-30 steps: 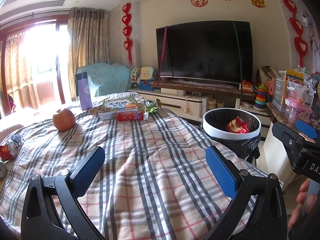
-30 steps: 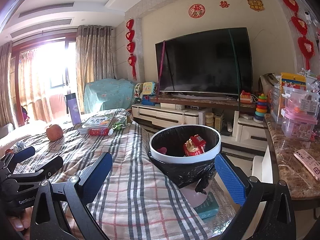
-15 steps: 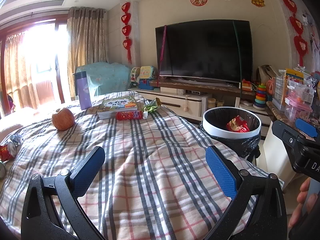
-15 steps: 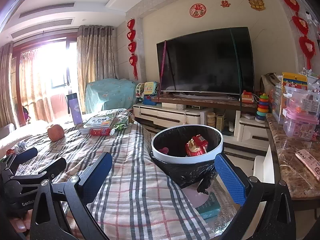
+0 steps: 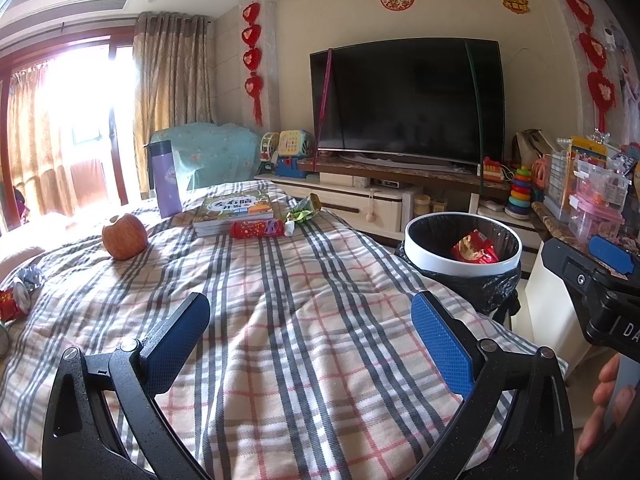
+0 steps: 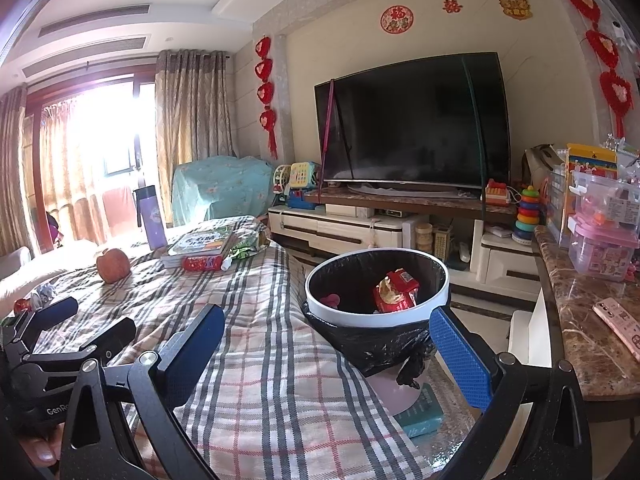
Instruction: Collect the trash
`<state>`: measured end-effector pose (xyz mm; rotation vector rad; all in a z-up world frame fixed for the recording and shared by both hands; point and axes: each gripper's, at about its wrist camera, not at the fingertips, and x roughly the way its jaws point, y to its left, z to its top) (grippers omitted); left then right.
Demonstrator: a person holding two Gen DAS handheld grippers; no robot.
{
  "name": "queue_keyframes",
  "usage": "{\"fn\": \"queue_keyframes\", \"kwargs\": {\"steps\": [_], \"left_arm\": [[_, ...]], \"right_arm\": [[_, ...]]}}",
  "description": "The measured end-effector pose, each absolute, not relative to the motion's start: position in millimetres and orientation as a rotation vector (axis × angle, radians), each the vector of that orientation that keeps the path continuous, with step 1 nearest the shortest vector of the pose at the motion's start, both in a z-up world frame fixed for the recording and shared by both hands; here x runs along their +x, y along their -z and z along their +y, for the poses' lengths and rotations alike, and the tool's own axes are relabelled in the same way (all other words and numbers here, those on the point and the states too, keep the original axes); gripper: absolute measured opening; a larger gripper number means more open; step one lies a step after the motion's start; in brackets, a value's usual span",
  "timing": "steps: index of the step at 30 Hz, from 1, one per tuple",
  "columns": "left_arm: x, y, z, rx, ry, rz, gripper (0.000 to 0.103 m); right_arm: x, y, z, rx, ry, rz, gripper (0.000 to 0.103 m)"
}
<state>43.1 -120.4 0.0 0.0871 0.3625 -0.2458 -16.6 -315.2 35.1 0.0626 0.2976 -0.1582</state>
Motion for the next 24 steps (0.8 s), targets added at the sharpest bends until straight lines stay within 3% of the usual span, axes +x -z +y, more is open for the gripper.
{"fn": "queue_keyframes", "kwargs": {"steps": [24], "left_arm": [[44, -1, -117, 0.064, 0.267, 0.375, 0.103]], "right_arm": [[-2, -26, -317, 0.07, 0.142, 0.343, 0.103]]}}
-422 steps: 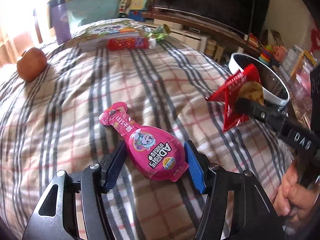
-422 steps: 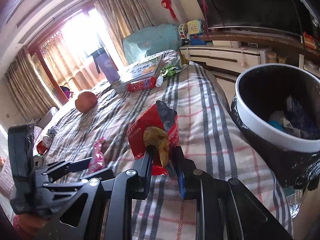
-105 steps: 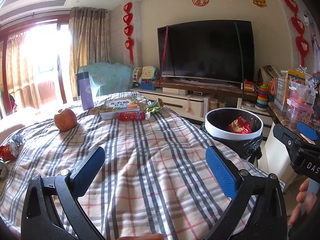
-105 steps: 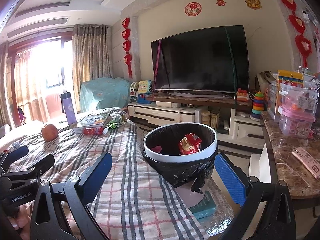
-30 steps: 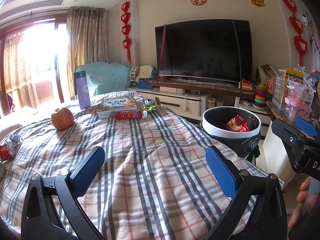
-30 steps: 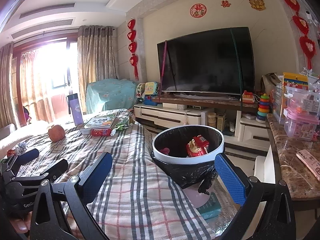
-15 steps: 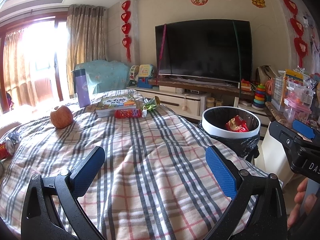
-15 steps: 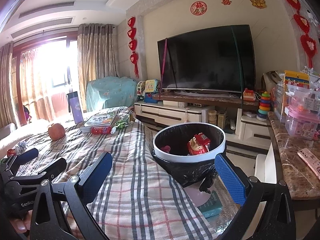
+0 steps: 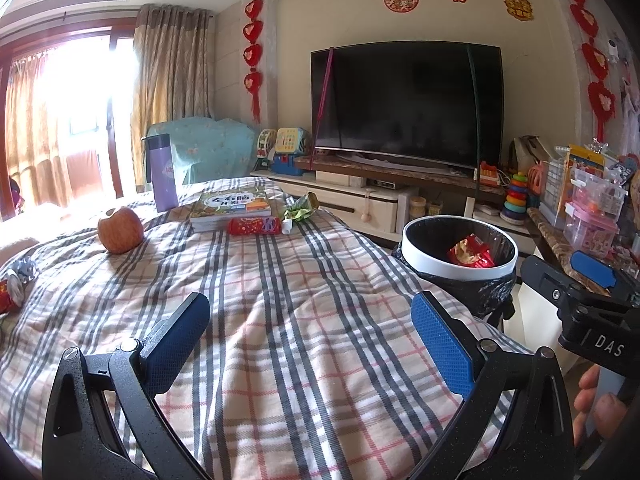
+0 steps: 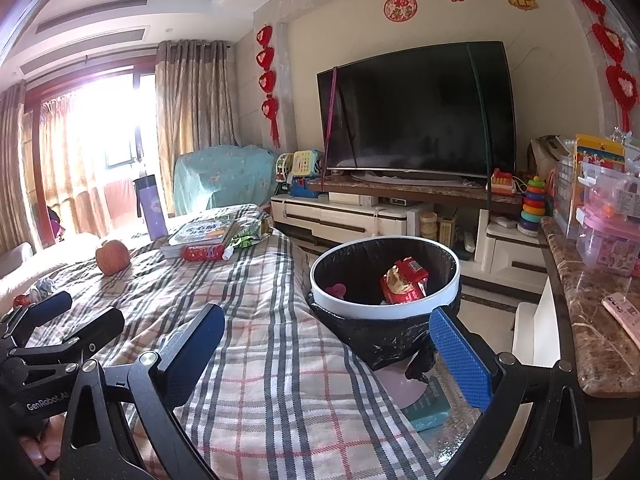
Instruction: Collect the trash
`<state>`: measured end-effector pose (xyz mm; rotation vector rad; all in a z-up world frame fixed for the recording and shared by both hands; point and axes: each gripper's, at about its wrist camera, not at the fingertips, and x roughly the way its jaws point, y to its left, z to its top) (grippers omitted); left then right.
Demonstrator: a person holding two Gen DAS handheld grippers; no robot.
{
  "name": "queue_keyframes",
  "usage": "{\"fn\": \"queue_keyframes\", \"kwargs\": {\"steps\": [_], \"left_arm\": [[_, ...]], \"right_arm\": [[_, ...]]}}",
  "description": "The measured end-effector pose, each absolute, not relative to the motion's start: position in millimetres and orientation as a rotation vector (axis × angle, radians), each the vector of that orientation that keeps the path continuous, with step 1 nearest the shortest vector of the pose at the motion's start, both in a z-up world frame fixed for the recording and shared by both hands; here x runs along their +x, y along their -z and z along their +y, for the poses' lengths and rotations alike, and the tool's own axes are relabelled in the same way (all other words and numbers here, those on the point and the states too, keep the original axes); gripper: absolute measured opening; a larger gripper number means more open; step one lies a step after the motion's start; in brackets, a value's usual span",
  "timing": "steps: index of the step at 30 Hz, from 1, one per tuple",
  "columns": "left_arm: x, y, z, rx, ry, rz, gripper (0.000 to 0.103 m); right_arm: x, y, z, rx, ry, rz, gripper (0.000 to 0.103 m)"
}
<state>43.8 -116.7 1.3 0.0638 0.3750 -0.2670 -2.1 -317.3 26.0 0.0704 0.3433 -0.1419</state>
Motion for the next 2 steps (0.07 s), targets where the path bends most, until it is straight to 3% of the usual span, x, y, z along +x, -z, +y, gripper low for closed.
{"fn": "queue_keyframes", "kwargs": {"steps": [2], "left_arm": [[45.4, -0.9, -116.3, 0.062, 0.269, 0.381, 0.103]], "right_arm": [[0.4, -24.8, -317.5, 0.072, 0.14, 0.351, 0.103]]}}
